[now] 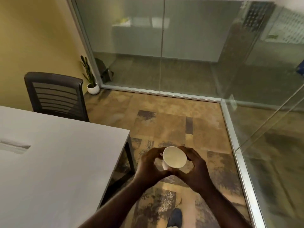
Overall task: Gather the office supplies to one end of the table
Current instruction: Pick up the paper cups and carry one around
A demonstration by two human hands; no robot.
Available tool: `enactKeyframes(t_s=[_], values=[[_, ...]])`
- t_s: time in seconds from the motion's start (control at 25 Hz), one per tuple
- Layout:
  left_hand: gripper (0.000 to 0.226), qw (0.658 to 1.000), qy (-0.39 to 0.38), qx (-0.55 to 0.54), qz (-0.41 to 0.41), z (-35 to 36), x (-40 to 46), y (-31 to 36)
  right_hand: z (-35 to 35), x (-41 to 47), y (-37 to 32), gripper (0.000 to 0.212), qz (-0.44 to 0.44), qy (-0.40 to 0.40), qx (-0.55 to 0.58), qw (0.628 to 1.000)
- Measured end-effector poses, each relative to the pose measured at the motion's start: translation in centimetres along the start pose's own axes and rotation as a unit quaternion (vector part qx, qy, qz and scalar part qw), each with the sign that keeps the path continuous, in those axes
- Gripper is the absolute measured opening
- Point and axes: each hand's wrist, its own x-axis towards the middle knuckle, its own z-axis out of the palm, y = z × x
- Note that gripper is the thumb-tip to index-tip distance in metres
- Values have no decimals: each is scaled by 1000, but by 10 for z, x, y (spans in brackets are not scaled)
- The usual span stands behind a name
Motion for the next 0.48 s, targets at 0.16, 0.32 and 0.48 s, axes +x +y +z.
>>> enactKeyframes(t_s=[0.16,0.32,0.48], values=[[67,997,60,25,-38,11,69,-16,-10,93,25,72,-72,-61,3,996],[64,989,119,40,-76,14,119,-28,-8,168,43,72,-105,-118,24,987],[62,981,159,52,-103,12,165,-55,9,238,60,71,-127,-171,25,977]])
